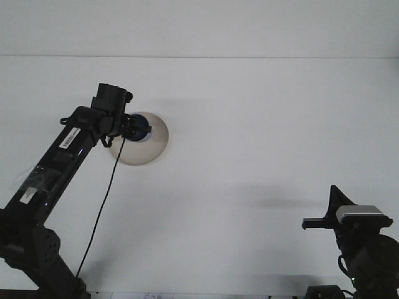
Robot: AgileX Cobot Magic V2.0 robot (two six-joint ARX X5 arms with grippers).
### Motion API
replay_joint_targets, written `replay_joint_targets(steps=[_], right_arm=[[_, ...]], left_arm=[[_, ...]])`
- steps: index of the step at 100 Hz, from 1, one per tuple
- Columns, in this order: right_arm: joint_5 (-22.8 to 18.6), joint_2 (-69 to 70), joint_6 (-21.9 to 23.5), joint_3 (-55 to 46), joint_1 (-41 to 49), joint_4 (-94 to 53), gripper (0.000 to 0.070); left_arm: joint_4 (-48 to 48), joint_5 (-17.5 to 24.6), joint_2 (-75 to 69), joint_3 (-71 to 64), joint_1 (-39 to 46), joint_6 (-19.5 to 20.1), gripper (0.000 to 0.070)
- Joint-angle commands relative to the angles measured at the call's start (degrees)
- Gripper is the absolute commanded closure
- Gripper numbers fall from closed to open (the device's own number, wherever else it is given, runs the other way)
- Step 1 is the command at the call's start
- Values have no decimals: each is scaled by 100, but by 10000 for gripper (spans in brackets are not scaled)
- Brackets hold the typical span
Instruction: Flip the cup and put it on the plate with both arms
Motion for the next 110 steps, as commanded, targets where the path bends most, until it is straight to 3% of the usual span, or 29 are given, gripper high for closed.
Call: replay_joint_targets(steps=[1,32,40,53,58,110], right_arm=[[-4,37,66,20,7,48,700],[-7,37,63,20,7,46,700],[-7,37,63,20,7,46,700],[-7,37,63,20,7,48,700],[-4,37,63,20,7,48,700],[-2,37,61,20,7,48,700]], left_arm=[[57,7,212,109,63,28,690],[26,7,754,109,319,0,658],[63,7,761,109,328,-48,522],[146,7,758,116,343,-61,160],[142,7,758,127,343,-61,96],[-391,48,50,1154,422,-363,73]])
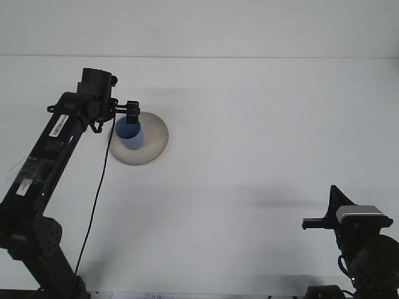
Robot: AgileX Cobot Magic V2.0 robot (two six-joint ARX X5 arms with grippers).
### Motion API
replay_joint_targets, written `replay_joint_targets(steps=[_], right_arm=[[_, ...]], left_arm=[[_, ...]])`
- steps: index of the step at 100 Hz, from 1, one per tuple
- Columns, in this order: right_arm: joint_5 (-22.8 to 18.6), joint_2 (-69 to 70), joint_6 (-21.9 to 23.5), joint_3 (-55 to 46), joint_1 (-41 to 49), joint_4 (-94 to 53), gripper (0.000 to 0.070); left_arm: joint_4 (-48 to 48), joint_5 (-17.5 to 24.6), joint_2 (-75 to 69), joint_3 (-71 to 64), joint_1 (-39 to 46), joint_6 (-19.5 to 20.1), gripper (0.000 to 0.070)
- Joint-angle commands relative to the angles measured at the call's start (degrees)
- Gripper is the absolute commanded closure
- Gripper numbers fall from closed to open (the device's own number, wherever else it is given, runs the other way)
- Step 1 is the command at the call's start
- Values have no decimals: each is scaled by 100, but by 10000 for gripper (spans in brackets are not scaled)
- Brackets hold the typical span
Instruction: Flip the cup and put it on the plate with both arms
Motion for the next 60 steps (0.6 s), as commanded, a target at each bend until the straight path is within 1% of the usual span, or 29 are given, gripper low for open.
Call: replay_joint_targets(steps=[1,13,21,31,40,60], right_arm=[[-2,37,59,20,4,48,700],[-4,37,57,20,4,46,700],[-2,37,57,20,4,46,700],[-2,37,57,20,4,48,700],[-2,37,57,20,4,48,700],[-2,37,57,20,4,48,700]], left_arm=[[-90,33,-245,142,-11,-166,73],[-227,42,-837,-11,-114,-201,73],[-83,42,-1386,-321,-234,-289,73],[345,37,-2223,-949,-400,-442,73],[813,33,-3010,-1615,-566,-452,73],[1808,22,-4769,-3412,-765,-660,74]])
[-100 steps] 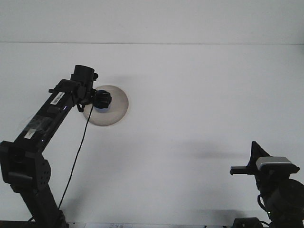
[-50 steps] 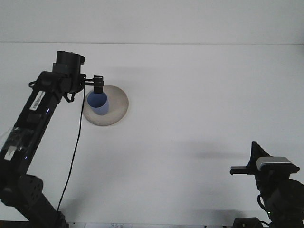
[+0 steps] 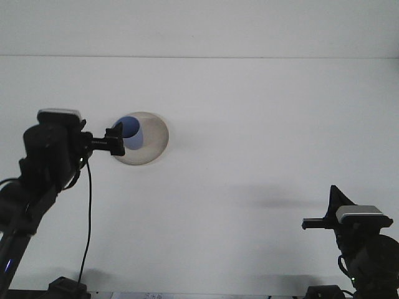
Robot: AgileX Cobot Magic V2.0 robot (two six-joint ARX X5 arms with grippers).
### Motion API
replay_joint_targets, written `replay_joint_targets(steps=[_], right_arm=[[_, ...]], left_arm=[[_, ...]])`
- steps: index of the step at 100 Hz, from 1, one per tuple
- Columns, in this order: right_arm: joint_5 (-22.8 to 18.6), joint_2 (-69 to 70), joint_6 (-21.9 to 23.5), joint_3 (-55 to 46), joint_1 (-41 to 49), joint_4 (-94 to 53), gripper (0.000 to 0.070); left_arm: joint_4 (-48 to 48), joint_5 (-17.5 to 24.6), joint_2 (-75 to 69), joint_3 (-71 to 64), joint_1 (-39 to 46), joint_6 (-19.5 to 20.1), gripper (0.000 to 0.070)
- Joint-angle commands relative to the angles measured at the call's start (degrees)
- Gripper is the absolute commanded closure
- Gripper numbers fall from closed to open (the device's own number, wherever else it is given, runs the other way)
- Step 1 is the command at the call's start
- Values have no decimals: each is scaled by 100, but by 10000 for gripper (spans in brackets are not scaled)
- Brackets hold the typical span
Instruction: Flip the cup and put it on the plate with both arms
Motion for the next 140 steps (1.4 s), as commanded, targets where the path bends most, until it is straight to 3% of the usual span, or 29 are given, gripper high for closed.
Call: replay_joint_targets(steps=[1,20,34,42,56,140], right_arm=[[-2,37,57,20,7,48,700],[-2,37,57,20,7,57,700],[0,35,55,20,7,103,700],[2,31,55,20,7,127,700],[2,31,55,20,7,164,700],[0,26,273,22,7,179,700]], left_arm=[[240,-20,-446,-546,-33,-168,74],[855,-72,-1897,-2330,-31,-245,76],[999,-367,-2608,-3226,-31,-245,103],[1058,-546,-2857,-3526,-31,-240,287],[1178,-573,-3049,-3744,-31,-234,700],[1292,-573,-3139,-3742,-31,-221,688]])
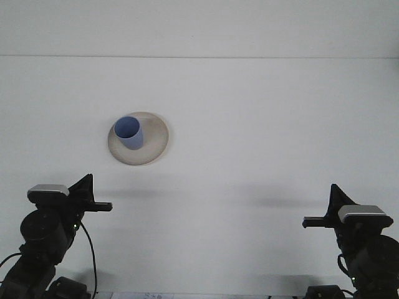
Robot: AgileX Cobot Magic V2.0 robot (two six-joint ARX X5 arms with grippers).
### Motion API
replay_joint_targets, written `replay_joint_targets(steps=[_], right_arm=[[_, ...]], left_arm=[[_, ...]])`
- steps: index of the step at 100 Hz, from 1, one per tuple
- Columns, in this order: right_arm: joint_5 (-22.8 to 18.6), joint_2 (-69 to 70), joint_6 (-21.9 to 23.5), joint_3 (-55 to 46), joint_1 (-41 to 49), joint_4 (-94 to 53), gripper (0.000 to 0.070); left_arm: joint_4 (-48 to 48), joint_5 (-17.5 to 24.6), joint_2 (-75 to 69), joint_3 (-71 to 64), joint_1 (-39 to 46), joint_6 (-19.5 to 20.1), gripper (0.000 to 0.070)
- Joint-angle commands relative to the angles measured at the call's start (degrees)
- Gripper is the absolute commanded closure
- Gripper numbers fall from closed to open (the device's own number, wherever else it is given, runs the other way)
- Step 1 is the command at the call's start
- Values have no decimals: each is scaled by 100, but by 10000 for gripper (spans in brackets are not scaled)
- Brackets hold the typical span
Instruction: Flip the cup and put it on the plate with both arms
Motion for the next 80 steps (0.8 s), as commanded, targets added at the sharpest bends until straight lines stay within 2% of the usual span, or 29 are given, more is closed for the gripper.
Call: replay_joint_targets(steps=[1,27,31,47,65,80], right_arm=[[0,26,81,22,7,70,700],[0,26,81,22,7,70,700],[0,26,81,22,7,70,700],[0,26,81,22,7,70,700],[0,26,81,22,7,70,700],[2,26,81,22,7,70,700]], left_arm=[[55,-15,-4,57,-15,7,688],[57,-22,-136,55,-11,35,688],[107,-63,-236,39,-4,179,688],[1091,-17,-656,-492,284,439,688],[2334,474,-1279,-1652,787,503,688],[2640,1067,-1923,-2627,1104,507,688]])
